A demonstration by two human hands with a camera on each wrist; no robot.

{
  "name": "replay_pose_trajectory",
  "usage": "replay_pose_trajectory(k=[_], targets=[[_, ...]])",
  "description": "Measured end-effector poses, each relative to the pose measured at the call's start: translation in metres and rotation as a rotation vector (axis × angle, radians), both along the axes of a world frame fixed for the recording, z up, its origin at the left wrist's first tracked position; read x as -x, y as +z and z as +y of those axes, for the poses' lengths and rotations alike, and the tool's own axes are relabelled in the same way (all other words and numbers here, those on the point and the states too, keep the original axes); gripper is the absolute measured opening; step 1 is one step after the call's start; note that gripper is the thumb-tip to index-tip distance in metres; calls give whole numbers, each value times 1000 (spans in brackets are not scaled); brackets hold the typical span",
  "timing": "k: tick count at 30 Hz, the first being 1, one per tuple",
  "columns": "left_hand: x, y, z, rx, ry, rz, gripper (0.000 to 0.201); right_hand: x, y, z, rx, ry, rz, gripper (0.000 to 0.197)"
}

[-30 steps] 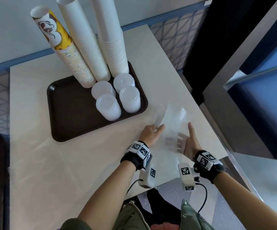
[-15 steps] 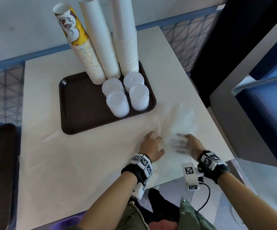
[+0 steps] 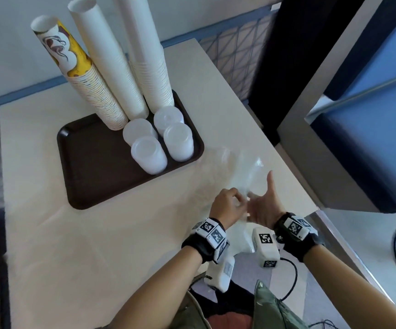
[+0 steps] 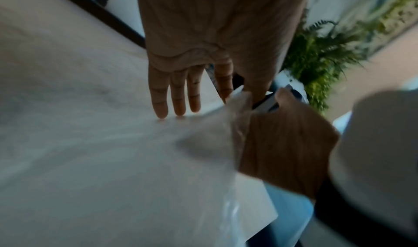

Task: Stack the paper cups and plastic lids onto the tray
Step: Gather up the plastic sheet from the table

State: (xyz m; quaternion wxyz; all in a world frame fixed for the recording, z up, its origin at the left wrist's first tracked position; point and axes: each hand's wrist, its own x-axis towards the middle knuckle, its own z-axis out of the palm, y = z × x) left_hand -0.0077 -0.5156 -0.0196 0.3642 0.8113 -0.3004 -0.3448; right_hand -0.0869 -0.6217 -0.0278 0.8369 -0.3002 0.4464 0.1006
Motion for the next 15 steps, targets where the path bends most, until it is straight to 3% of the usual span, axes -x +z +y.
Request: replay_pose_trajectory(k=[5,9,11,15], targets=[[-19,26,-3,129,37,498,9,9,1,-4,52,-54,-20,96],[-48,54,-3,241,91,778,3,12,-3,-8,112,-75,35,83],[-66,56,-1,229,122,739,17,10,-8,-11,159,-98,78,69],[-95,33,1,-10,201,391,18,3,-6,-10,250,-10,155,37]])
